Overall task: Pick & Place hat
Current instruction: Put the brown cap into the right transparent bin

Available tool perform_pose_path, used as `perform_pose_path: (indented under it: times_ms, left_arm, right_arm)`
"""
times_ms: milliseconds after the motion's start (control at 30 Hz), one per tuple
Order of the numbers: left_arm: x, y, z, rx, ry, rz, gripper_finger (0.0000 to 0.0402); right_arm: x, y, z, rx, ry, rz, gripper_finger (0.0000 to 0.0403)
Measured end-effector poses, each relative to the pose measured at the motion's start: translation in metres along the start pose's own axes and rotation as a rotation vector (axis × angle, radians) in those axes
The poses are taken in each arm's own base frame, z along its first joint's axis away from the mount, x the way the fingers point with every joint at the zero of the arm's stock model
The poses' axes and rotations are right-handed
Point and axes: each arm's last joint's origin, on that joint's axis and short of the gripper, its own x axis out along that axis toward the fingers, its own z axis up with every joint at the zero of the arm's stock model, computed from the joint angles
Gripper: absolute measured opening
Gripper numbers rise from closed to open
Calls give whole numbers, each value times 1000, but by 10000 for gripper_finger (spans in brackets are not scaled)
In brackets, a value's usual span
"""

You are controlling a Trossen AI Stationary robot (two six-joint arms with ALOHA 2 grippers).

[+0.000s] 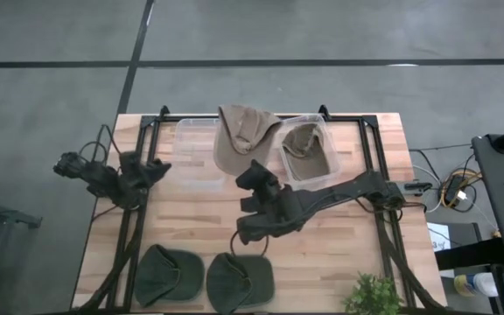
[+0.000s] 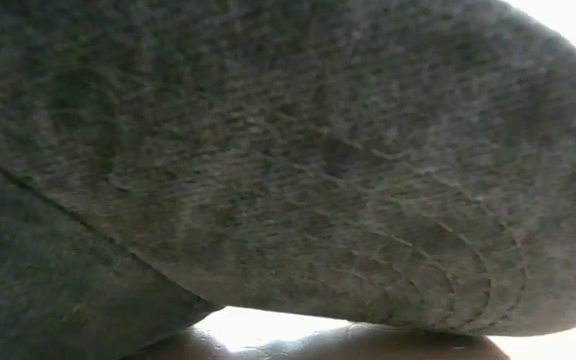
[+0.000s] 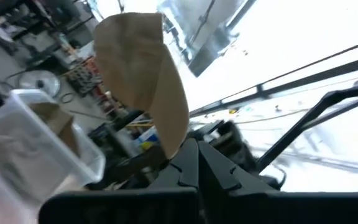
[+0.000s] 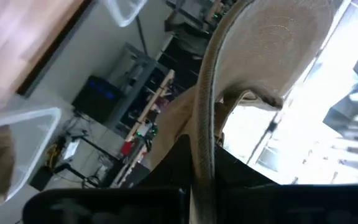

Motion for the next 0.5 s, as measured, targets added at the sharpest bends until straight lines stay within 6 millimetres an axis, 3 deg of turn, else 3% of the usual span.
perform_pose_path:
  times_ms: [200,500]
  left_arm:
    - [4,-4,0,-20,31,21,11]
    - [21,-10,-7,0,45,208,112]
  right_arm:
    - [8,3,30,4,18,-35,12]
    - [35,23,59,-83,29,11,12]
